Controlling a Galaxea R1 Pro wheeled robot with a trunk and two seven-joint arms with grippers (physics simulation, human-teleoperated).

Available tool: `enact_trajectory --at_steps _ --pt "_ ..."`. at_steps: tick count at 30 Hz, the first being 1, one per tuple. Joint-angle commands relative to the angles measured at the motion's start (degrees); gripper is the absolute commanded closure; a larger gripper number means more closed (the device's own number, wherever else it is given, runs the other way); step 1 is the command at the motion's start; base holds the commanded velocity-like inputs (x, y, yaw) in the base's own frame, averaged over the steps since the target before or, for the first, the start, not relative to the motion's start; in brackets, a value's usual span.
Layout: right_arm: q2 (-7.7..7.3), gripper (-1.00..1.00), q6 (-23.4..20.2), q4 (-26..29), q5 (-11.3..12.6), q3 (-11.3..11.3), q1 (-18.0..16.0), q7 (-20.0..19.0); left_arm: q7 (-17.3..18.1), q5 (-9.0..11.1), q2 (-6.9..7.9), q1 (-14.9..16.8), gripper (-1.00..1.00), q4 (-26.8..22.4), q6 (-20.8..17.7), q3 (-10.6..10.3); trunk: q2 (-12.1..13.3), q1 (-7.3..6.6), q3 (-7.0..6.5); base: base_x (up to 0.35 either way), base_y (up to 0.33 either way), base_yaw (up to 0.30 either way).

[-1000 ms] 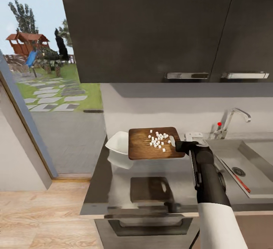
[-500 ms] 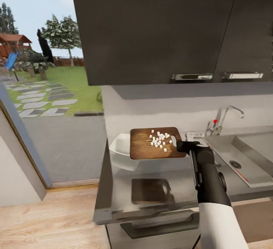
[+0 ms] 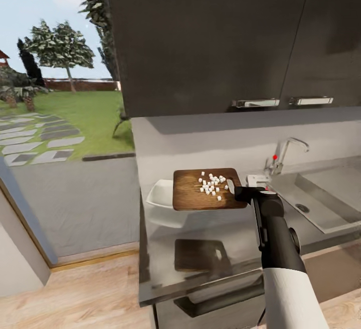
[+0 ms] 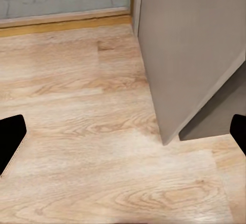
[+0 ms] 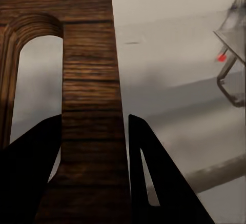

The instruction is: In the kitchen, take the Vidalia onion out of the sink, dice it on the chopping board with the paring knife, put the diced onion into the bowl on the countertop, then place both the paring knife and the chopping board into the sink.

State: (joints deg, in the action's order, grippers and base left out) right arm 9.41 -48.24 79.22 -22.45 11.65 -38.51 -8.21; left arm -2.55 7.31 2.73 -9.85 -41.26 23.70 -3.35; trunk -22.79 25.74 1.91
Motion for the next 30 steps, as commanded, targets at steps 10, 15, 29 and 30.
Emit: enact_trajectory --at_steps 10,15,29,30 --pt "0.00 1.00 -0.2 0.1 -0.6 0.1 -0.1 0.0 -0.2 0.5 0.09 0.0 -1.00 -0.1 0.1 -0.4 -0.1 0.04 -0.55 0.000 0.315 -0.224" --pt "0.00 1.00 -0.2 0.0 -0.5 0.2 -0.1 0.4 -0.2 0.5 0.09 0.0 -1.00 -0.1 0.1 -0.4 -0.1 0.04 -0.89 0.000 0.315 -0.224" --pt "0.00 1.00 -0.3 -1.0 -0.4 0.4 -0.1 0.5 -0.2 0.5 0.08 0.0 -1.00 -0.1 0.1 -0.4 -0.1 0.04 -1.83 0.000 0.152 -0.224" --pt "0.00 1.00 -0.7 -1.0 -0.4 0.4 -0.1 0.5 -0.2 0.5 0.08 0.0 -1.00 -0.1 0.1 -0.4 -0.1 0.04 -1.90 0.000 0.001 -0.222"
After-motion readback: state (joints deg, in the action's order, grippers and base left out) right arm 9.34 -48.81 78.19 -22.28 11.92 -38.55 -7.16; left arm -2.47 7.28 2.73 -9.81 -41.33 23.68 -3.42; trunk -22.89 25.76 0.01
